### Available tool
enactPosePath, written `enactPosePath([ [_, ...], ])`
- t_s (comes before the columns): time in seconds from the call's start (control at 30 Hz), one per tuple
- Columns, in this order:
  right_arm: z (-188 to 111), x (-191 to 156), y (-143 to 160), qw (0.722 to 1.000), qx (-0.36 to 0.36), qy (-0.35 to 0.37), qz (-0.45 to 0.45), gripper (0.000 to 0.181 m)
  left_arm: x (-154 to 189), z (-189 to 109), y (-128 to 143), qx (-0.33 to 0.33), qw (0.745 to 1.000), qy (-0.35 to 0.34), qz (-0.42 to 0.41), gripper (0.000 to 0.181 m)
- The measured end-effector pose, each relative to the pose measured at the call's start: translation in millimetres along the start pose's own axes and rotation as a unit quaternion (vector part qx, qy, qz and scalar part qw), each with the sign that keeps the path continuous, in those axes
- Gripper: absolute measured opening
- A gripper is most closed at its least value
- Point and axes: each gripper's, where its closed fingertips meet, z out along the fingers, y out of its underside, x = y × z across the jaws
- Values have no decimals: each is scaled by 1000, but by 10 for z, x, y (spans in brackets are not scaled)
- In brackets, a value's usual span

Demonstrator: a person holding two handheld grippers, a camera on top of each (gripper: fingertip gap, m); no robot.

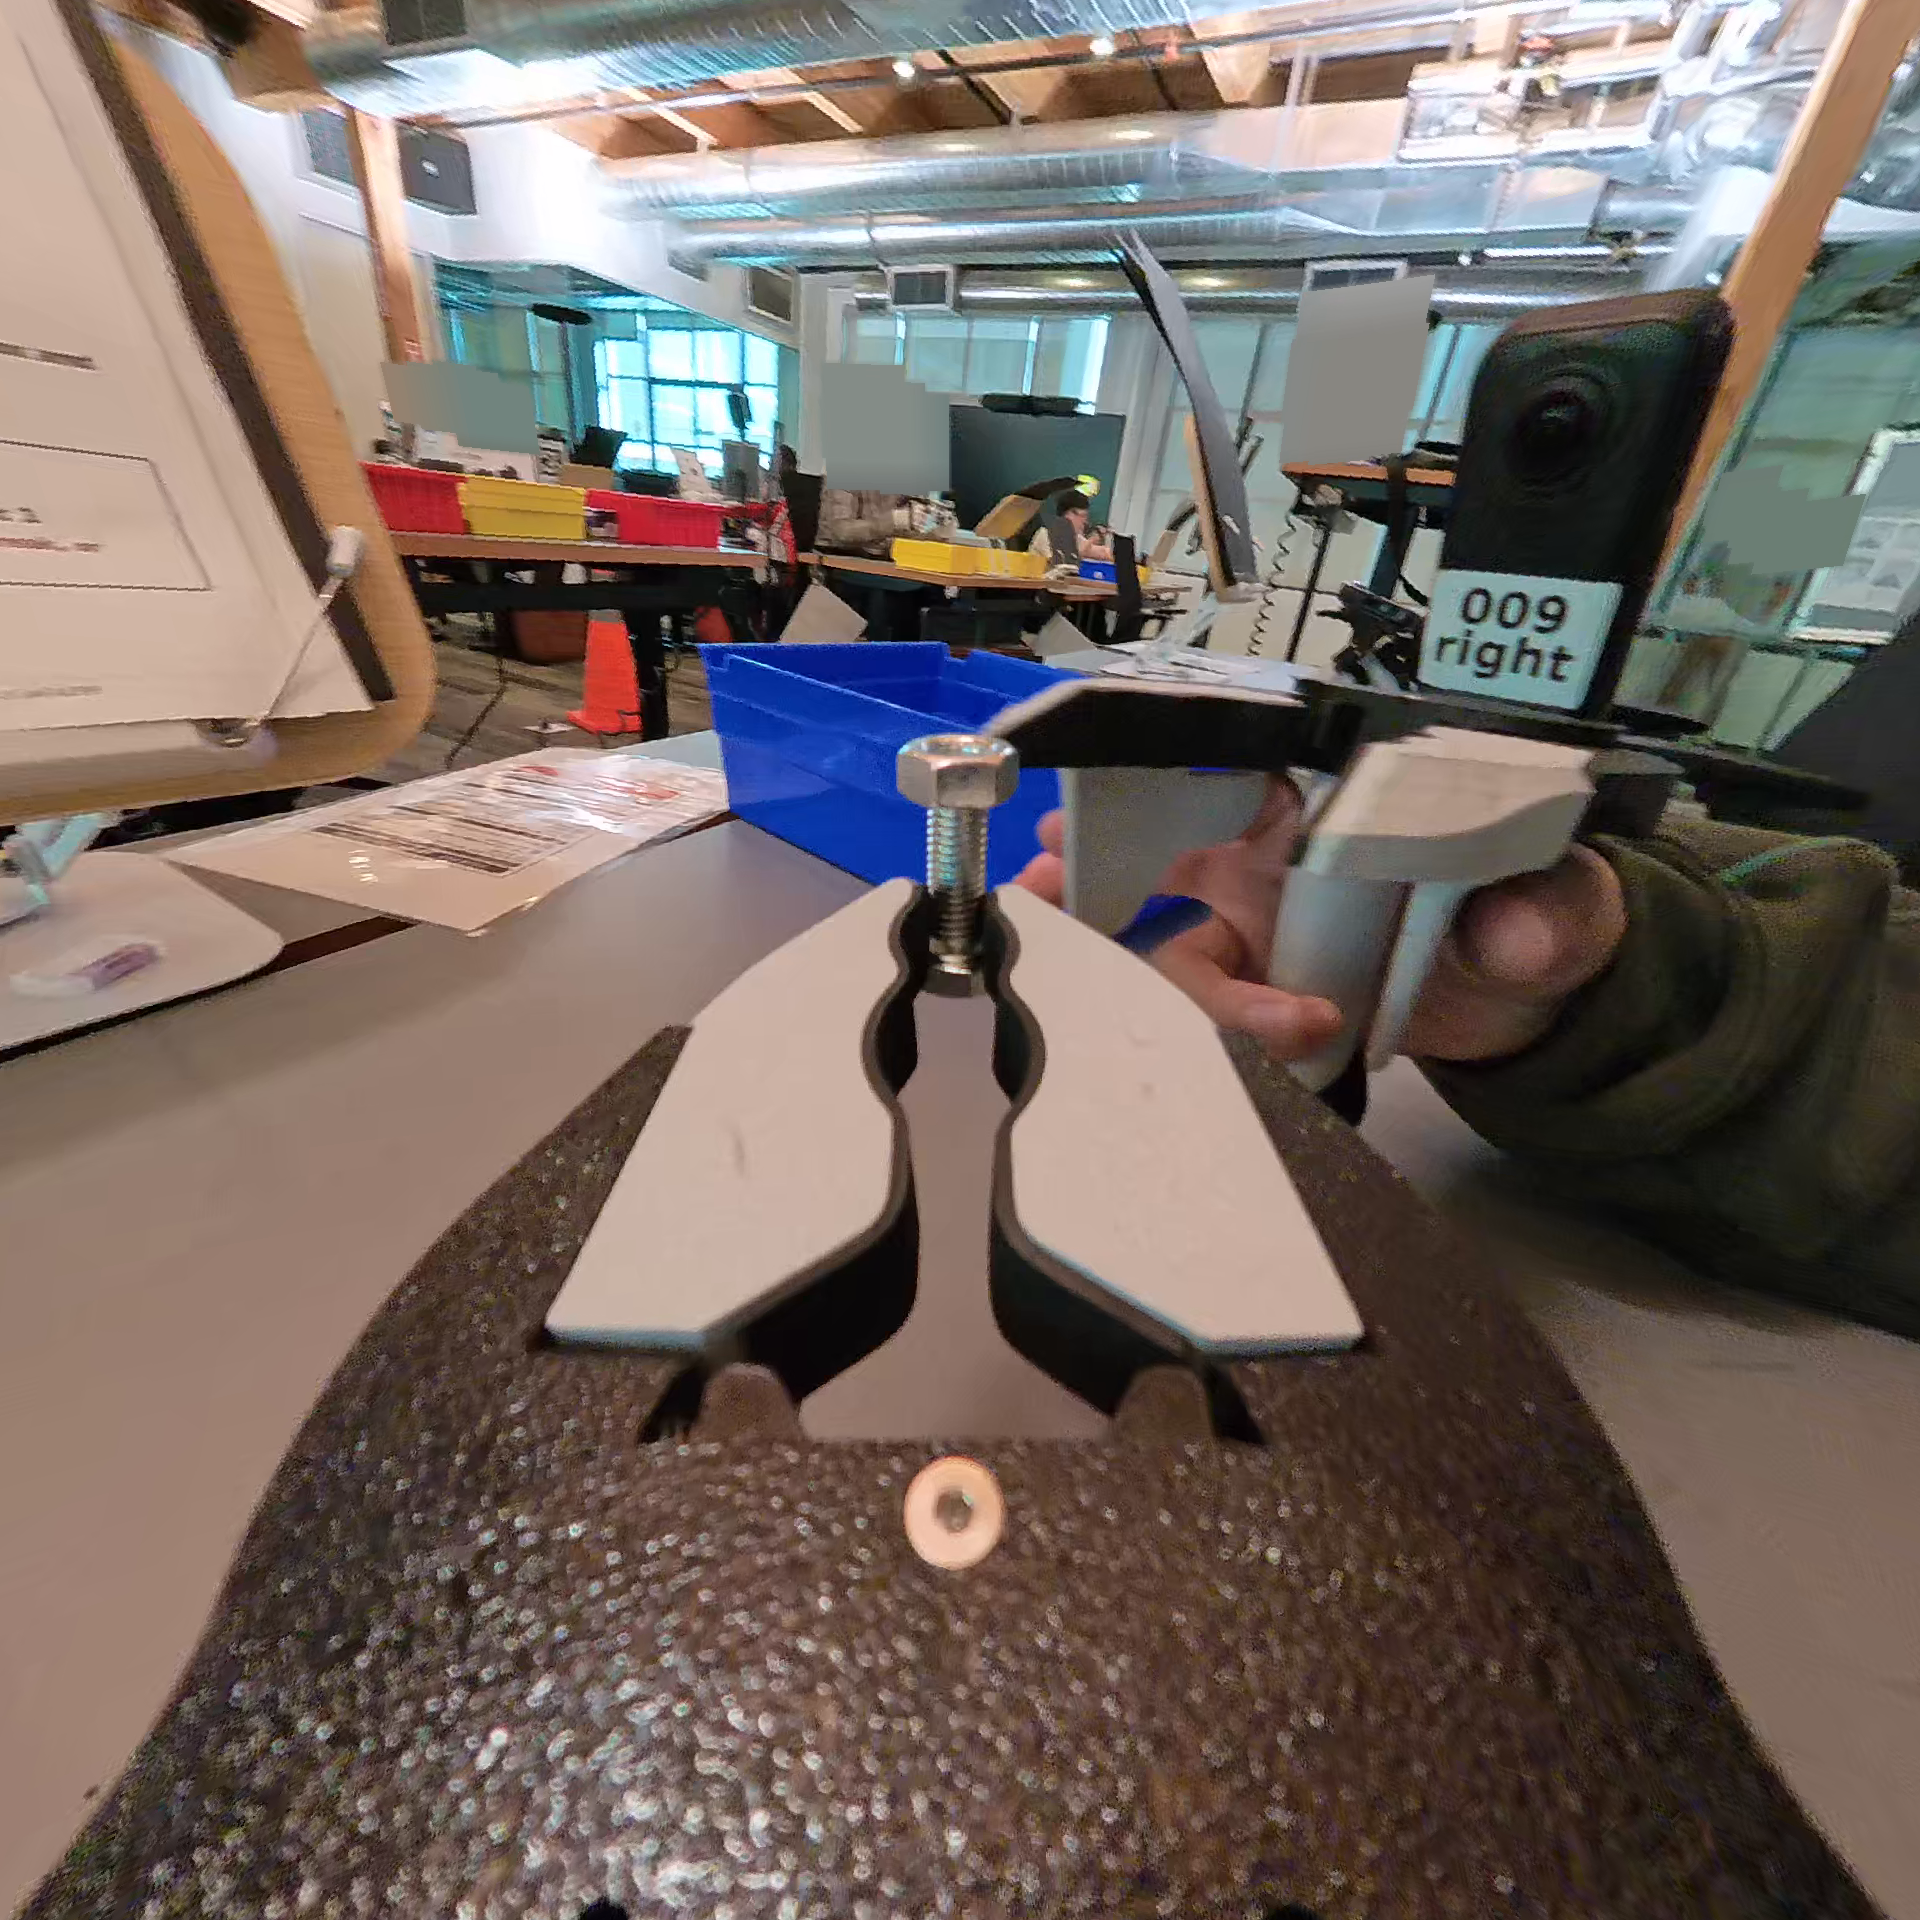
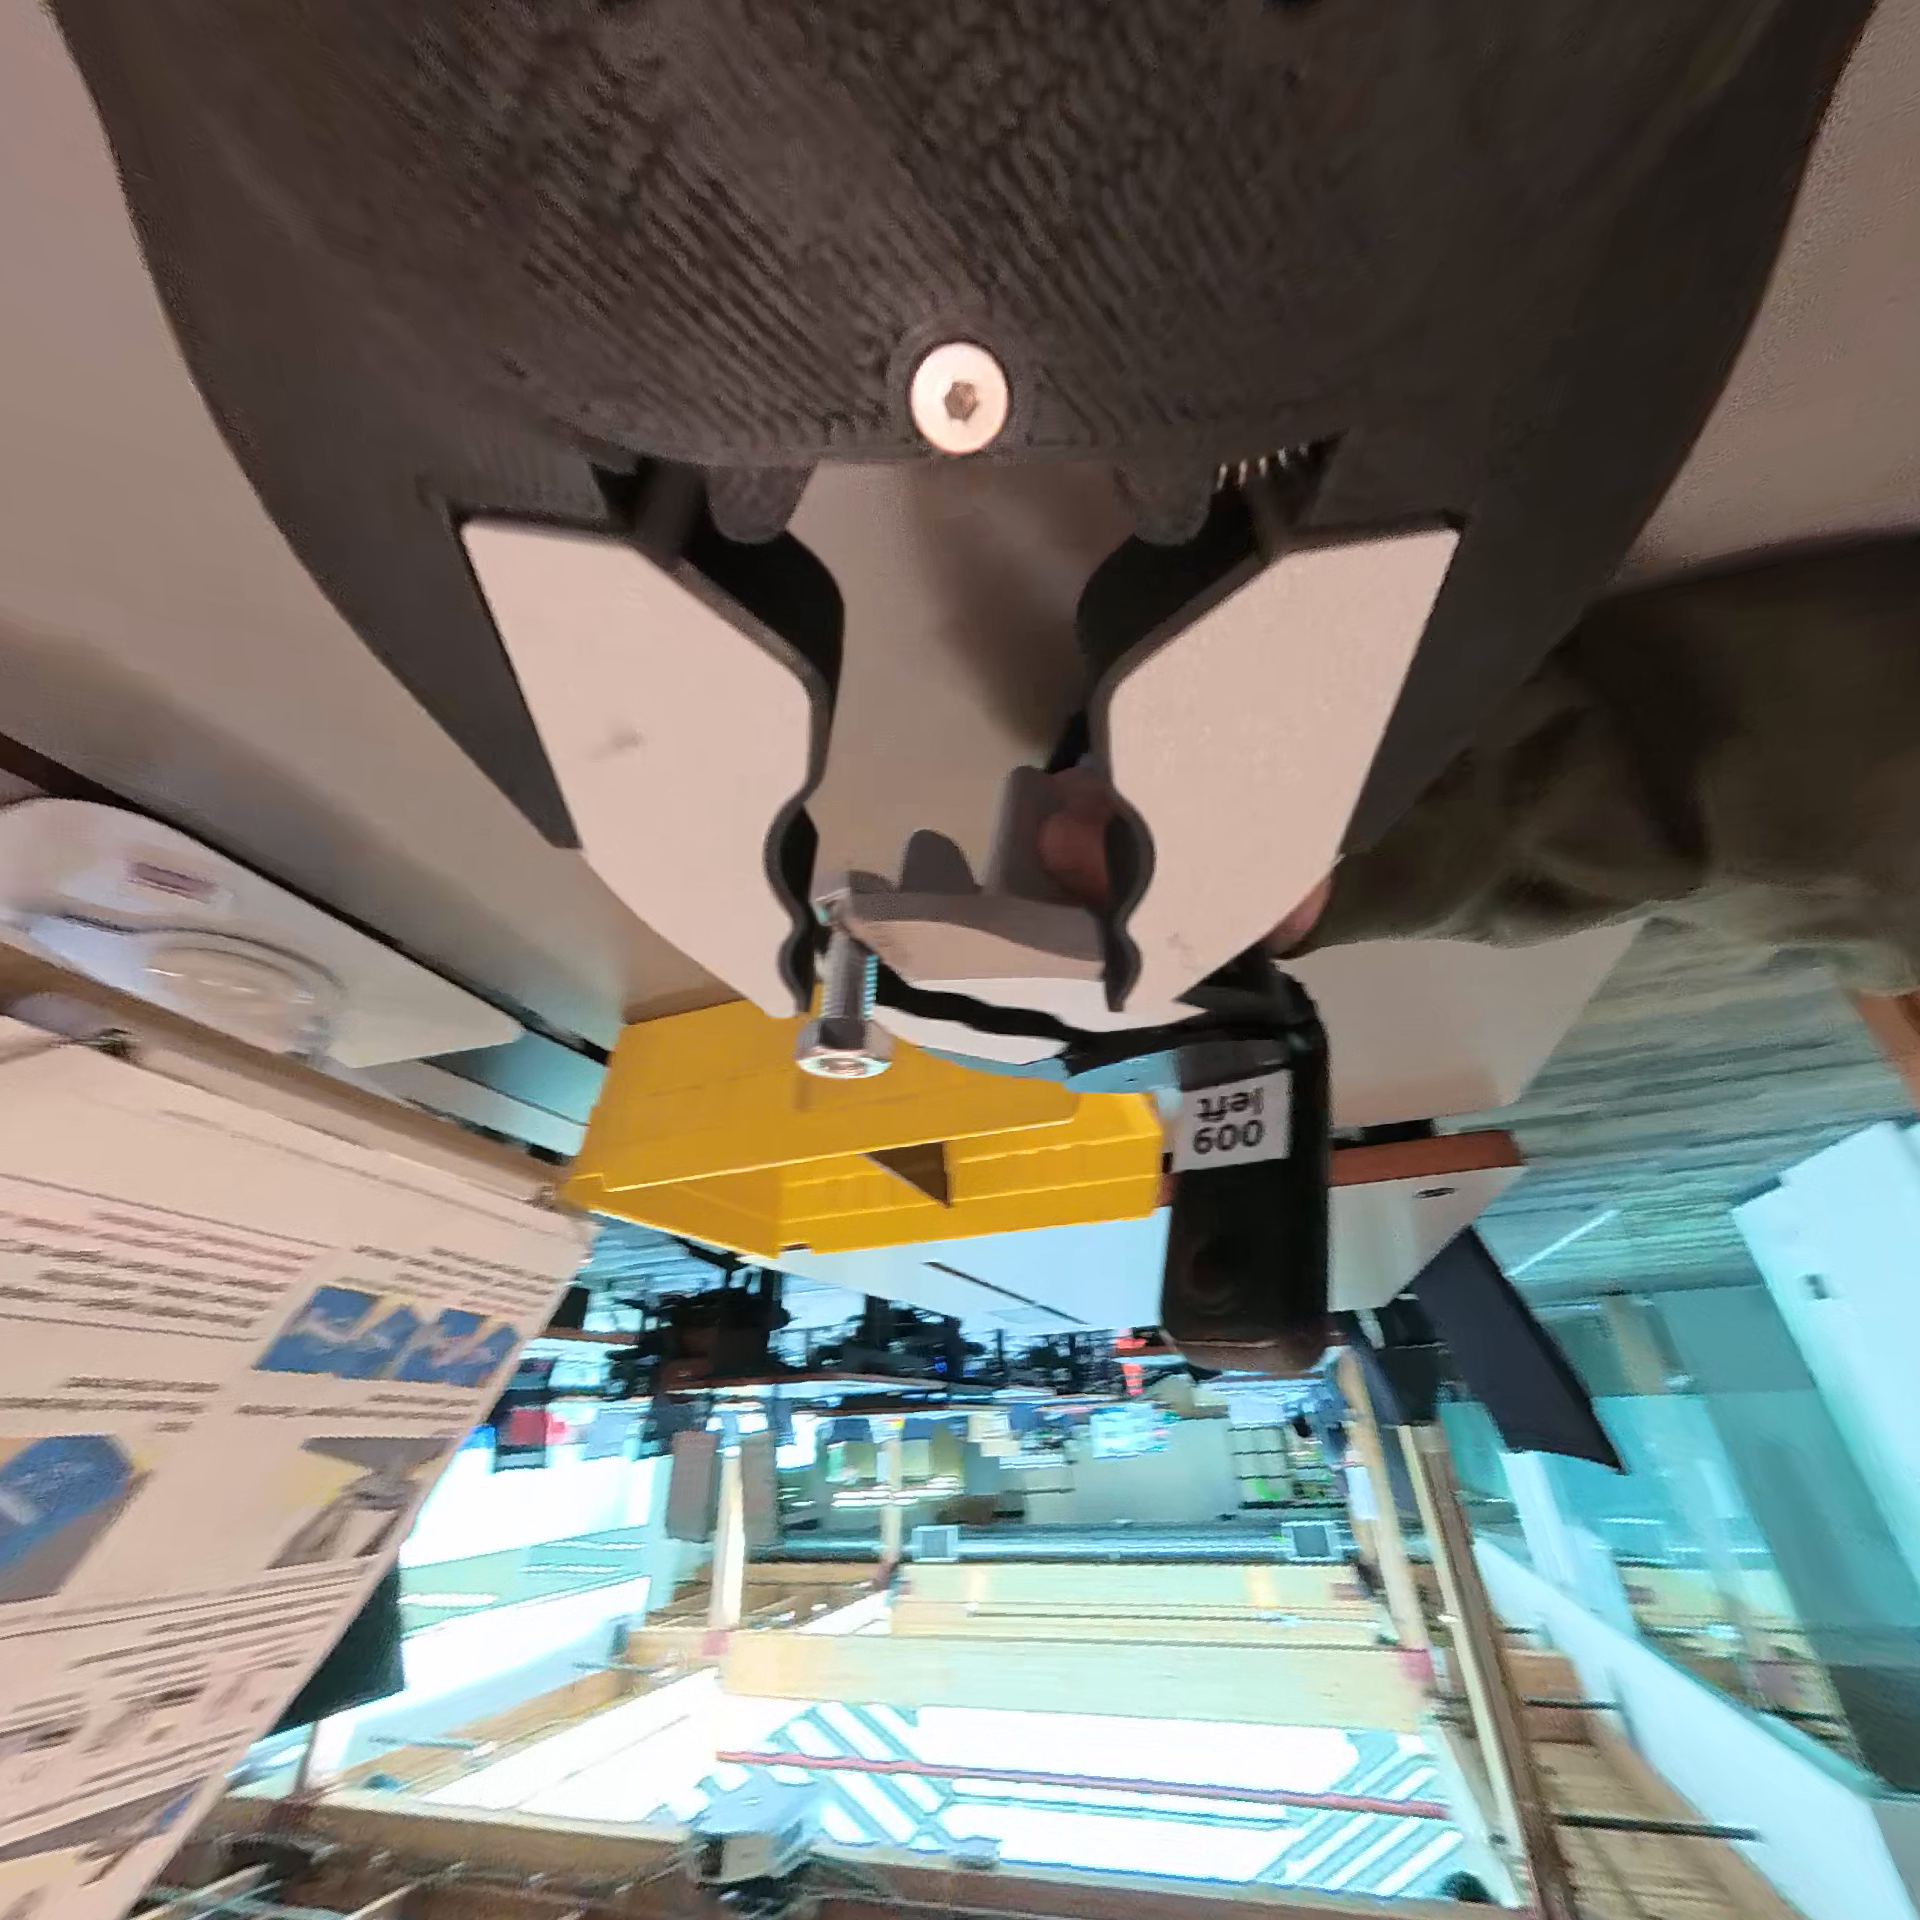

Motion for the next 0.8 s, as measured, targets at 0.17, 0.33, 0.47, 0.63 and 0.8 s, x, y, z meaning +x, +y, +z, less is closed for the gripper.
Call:
enactPosePath([
  [0.17,27,55,6,1000,11,15,25,70,140,73,77,-24,999,28,15,9],
  [0.33,20,-71,39,1000,-8,-26,13,43,-68,-3,40,-13,1000,-22,-7,9],
  [0.47,26,5,36,1000,-3,1,12,59,-63,-20,17,-8,1000,-12,-14,9],
  [0.63,46,50,29,999,8,15,30,72,94,59,84,-25,999,21,4,9],
  [0.8,66,-23,48,1000,1,-1,22,67,109,70,100,-29,999,22,11,9],
])
